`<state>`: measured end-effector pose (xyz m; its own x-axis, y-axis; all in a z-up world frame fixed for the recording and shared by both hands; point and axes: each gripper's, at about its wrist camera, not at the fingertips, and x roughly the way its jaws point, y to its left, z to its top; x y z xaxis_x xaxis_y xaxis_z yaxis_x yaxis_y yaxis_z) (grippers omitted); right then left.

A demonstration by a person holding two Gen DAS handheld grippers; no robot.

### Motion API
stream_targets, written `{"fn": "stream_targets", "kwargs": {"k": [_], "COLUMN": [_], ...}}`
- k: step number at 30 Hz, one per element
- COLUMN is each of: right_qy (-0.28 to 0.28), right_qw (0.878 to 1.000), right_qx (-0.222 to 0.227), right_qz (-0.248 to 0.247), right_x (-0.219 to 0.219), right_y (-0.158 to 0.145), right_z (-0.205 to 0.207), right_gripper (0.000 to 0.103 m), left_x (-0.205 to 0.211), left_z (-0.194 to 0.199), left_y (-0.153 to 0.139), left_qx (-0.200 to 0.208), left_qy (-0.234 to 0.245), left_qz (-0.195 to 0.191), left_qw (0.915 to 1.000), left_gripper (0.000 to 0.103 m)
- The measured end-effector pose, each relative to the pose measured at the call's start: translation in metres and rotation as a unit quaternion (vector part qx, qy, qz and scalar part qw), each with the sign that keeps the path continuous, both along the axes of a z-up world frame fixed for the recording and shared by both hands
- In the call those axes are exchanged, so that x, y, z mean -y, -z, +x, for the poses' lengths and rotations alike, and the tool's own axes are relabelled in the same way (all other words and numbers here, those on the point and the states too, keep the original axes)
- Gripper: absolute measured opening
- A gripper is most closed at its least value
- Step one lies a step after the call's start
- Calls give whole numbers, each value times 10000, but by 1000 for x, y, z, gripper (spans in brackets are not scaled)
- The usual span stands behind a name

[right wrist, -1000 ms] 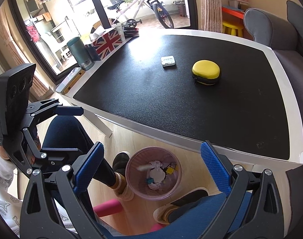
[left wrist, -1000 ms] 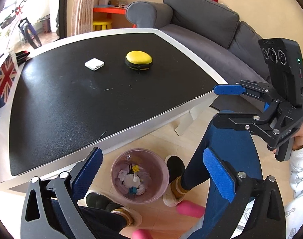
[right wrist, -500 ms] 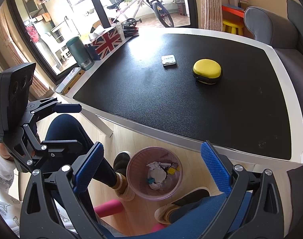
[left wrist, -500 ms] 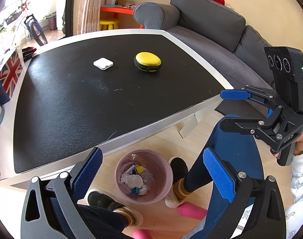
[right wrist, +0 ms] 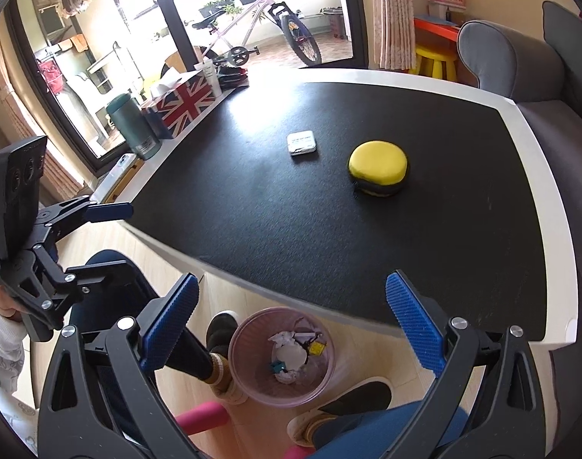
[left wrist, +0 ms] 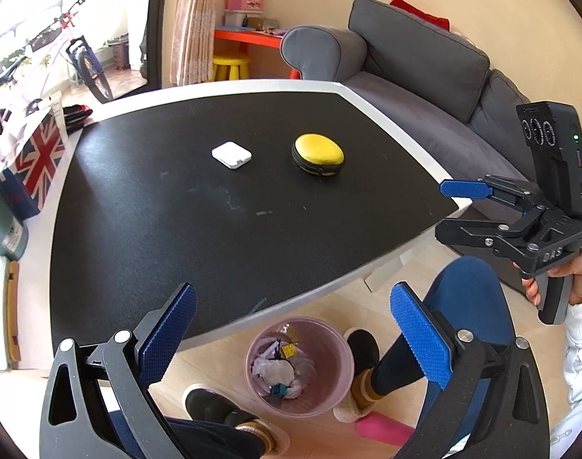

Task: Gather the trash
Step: 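Move both open grippers from the bin back toward the table, then close the right gripper on the yellow round case and lift it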

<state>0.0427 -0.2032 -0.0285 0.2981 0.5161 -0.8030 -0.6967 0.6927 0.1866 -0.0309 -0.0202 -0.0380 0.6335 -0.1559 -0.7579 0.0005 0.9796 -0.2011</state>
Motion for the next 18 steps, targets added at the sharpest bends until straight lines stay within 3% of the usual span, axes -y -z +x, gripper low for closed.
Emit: {"fn": "stream_targets", "kwargs": {"k": [9, 18], "right_qy": [157, 267], "right_qw": [9996, 9979], "right_qx": [85, -126], "right_qz": [-237, -578], "right_x": [-24, -55], "right_y": [5, 21], "right_z": [55, 112], "right_gripper": [97, 97], "left_x": [-9, -15], "left_z": [8, 9], "left_y": [-8, -11], "left_qx": [136, 157], "left_qy": [-84, -130], "left_qz": [-62, -79], "left_qw": [9999, 9998], "left_gripper": [97, 97]}}
